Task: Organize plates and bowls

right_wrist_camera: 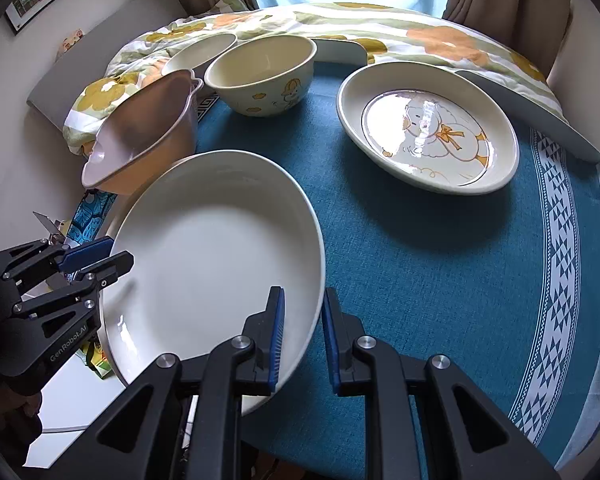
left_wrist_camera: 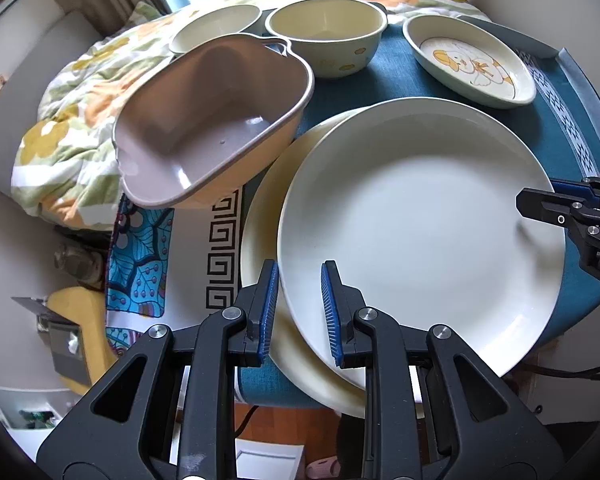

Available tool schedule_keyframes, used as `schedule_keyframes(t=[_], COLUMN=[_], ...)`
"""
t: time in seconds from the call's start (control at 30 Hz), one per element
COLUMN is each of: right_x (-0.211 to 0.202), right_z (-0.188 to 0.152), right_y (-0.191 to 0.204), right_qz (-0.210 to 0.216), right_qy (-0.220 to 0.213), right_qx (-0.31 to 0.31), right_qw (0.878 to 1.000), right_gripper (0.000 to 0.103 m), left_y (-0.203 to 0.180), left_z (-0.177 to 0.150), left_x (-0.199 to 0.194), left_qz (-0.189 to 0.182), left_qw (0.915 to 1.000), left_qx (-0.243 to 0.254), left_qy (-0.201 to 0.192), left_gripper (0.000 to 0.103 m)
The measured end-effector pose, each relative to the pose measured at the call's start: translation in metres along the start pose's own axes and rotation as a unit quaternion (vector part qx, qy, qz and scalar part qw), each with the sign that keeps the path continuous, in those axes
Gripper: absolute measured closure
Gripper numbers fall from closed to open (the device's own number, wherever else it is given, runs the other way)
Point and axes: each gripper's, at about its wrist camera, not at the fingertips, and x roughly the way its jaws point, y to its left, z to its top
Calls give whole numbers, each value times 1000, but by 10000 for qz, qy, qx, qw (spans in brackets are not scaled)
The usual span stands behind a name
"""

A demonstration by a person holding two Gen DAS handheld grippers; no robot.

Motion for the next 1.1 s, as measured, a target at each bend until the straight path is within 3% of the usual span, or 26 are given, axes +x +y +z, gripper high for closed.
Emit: schedule_keyframes(t=[0.2, 0.63, 0.83, 0.87, 0.9, 0.97, 1.03, 1.07, 1.1], right_x=[3, 2, -27, -34, -43, -63, -81, -88, -94], right_z=[3, 1, 5, 6, 7, 8, 9, 10, 10], right_y=[4, 4, 3, 3, 2, -1, -6, -10, -12], right_qz=[-108, -86, -67, -59, -35, -44, -79, -107, -140], right_qy=[1, -41, -369, -466, -616, -1013, -1326, -1430, -1530], right_qx=[-146, -84, 49, 30, 20, 86, 224, 298, 367], right_qw=[9998, 9999, 9993, 9989, 9981, 9948, 9909, 9892, 9875], right_gripper=[86, 86, 85, 73, 46, 7, 6, 6, 6], left_y=[10, 17, 23, 23, 24, 25, 25, 24, 24], left_z=[-1, 1, 12, 16, 19, 27, 37, 43, 46], left_x=[-3, -6, -57, -67, -77, -95, -104, -108, -113], left_qz=[152, -12, -107, -156, -232, -407, -557, -611, -615], left_qw=[9999, 9999, 9974, 9964, 9948, 9913, 9891, 9877, 9850], left_qx=[-32, -151, -327, -350, -365, -362, -303, -285, -300], left_qy=[-53, -26, -628, -759, -924, -1196, -1330, -1408, -1582], left_gripper=[83, 83, 83, 83, 83, 82, 66, 32, 5])
